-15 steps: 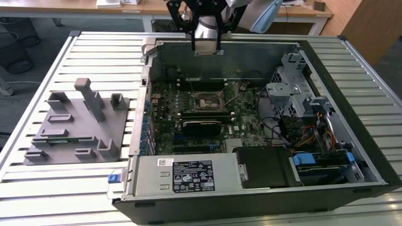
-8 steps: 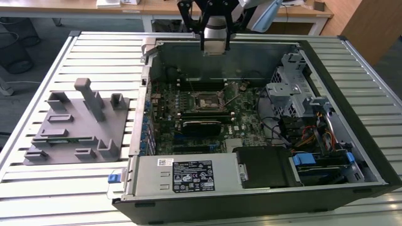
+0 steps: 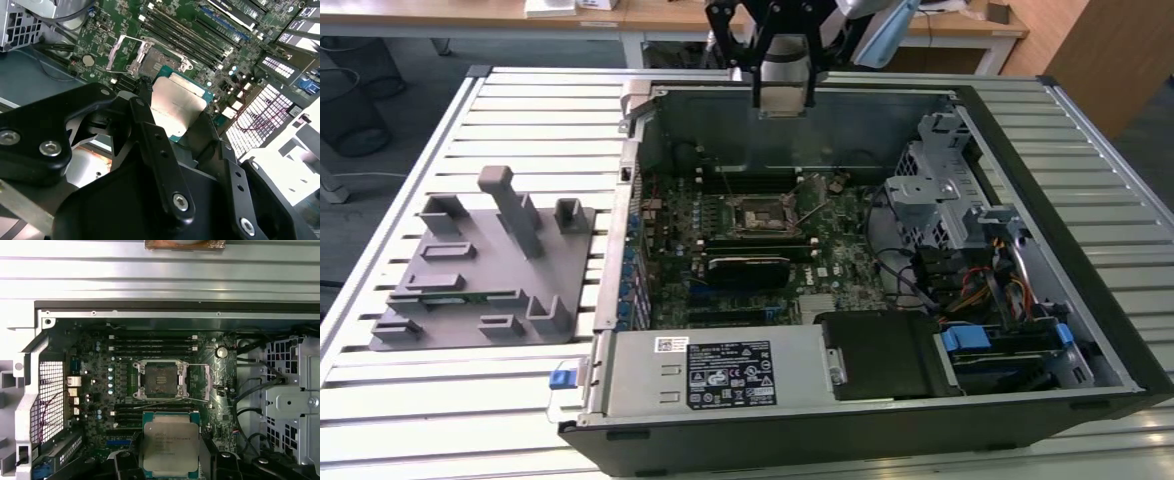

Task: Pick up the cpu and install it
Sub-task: 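Place the cpu into insertion slot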

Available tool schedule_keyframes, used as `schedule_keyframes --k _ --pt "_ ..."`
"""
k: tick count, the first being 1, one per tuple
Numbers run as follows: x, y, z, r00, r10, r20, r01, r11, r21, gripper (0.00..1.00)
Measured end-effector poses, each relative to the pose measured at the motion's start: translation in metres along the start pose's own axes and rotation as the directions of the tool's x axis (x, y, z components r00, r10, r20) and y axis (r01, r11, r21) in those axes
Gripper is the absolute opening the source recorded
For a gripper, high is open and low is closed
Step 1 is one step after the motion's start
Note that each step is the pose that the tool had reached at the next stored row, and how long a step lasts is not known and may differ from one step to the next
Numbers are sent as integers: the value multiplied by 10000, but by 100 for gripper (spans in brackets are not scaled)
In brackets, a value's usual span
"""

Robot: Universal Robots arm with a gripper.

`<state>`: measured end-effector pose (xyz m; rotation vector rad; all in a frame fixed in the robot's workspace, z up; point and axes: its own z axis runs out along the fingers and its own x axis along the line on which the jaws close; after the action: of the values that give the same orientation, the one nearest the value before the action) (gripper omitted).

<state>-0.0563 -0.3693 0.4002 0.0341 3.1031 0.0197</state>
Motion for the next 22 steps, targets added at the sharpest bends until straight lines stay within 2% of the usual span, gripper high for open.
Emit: schedule_keyframes --k 10,13,17,22 --pt "-7 0 1 9999 157 2 -157 9999 5 53" --pt "-9 1 2 9989 476 7 -476 9989 17 53" --pt "-9 1 6 9932 1167 18 -1167 9932 43 53" --pt "-8 1 12 9793 2025 34 -2025 9792 75 53"
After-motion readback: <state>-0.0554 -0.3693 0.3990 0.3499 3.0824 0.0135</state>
